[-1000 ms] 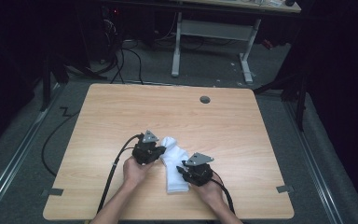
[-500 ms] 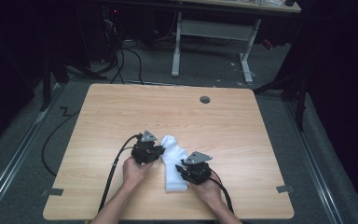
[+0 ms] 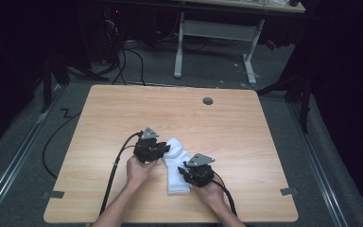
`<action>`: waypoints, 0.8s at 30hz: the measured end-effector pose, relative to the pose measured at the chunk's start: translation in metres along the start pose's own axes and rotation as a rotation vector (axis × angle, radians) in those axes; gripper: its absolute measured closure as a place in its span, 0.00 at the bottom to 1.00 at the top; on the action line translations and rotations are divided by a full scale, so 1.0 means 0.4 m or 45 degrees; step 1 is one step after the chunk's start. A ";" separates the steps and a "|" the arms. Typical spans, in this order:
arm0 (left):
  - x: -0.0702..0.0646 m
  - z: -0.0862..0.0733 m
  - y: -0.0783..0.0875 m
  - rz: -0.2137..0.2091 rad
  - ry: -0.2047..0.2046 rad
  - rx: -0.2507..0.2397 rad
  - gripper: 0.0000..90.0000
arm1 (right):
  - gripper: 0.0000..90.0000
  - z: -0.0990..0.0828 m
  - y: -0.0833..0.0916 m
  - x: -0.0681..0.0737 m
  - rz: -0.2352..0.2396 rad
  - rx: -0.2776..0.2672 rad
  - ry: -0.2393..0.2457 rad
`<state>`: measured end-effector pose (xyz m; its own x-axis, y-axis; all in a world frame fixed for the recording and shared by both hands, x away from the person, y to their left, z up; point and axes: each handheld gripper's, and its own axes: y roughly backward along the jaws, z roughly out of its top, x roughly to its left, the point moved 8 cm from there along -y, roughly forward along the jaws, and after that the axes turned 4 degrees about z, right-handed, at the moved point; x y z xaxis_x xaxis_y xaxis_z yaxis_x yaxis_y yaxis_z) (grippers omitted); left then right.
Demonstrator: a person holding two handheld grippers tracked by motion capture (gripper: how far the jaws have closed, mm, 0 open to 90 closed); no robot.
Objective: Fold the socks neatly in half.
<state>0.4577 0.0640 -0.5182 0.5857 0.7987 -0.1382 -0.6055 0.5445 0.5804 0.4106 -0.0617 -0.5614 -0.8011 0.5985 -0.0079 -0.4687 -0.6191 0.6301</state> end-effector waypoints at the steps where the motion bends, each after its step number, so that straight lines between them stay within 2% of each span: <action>1: -0.004 -0.006 -0.009 -0.006 0.001 0.017 0.81 | 0.73 0.000 0.000 0.000 0.000 0.001 -0.004; 4: -0.007 -0.029 -0.031 0.000 -0.017 0.082 0.81 | 0.73 0.000 0.000 0.000 -0.001 0.002 -0.003; 8: -0.002 -0.057 -0.048 0.011 -0.016 0.128 0.81 | 0.73 0.000 0.000 -0.002 0.008 0.000 -0.010; 10: 0.001 -0.058 -0.044 0.014 -0.008 0.116 0.81 | 0.74 0.001 0.001 -0.003 0.015 -0.001 -0.024; 13: 0.001 -0.057 -0.028 0.023 -0.018 0.098 0.79 | 0.82 0.014 0.008 0.000 0.035 0.005 -0.034; 16: -0.001 -0.058 -0.017 0.025 -0.022 0.085 0.78 | 0.88 0.056 0.022 0.001 0.055 -0.042 -0.039; 19: 0.004 -0.067 -0.019 0.025 -0.017 0.099 0.78 | 0.91 0.098 0.022 -0.008 0.056 -0.072 -0.050; 21: 0.008 -0.072 -0.022 0.027 -0.013 0.107 0.78 | 0.92 0.123 0.009 -0.020 0.046 -0.071 -0.071; 24: 0.010 -0.075 -0.027 0.026 -0.007 0.107 0.78 | 0.92 0.138 -0.018 -0.036 0.035 -0.048 -0.089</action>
<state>0.4502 0.0692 -0.5491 0.5769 0.8078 -0.1211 -0.5701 0.5043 0.6486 0.4459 -0.0377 -0.5230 -0.7863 0.6145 0.0641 -0.4620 -0.6536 0.5995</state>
